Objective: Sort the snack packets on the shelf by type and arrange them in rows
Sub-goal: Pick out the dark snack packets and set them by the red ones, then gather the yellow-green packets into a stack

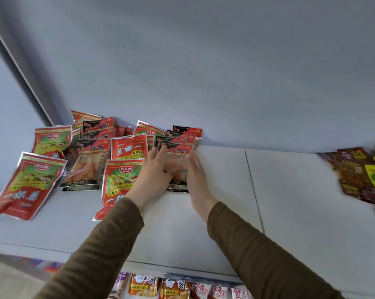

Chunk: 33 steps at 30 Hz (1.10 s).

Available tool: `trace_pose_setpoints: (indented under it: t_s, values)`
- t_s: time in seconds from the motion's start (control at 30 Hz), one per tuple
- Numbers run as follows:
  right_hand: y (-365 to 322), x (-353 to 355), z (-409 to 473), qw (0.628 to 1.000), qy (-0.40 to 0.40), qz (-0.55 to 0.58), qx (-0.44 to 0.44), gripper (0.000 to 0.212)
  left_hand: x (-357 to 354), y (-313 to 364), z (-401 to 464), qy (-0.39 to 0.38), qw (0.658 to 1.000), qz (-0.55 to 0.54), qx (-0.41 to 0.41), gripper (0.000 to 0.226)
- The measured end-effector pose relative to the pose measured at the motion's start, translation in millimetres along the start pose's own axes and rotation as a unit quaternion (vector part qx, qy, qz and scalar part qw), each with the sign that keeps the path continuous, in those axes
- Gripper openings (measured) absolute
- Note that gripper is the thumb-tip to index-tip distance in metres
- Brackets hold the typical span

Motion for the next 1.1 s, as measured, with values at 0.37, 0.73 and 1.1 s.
trace_pose_setpoints:
  t_s: [0.37,0.73,1.1]
  values:
    - [-63,59,-13,0.892,-0.042,-0.425,0.147,0.047,-5,50,-25,0.012,0.989,0.037,-0.146,0.068]
    - [-117,215,-68,0.767,-0.026,-0.624,0.151,0.05,-77,165,-72,0.004,0.969,0.096,-0.226,0.07]
    - [-165,420,-121,0.721,-0.025,-0.68,0.131,0.049,-193,317,-150,-0.013,0.966,0.098,-0.237,0.07]
Point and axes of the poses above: each hand's wrist, its own z-axis towards the middle knuckle, its own x-axis out of the back of the hand, y = z × x, the point moved 6 cm from there along z, towards the middle knuckle, and after that the axes turned 9 degrees about x, right-handed, at the moved point
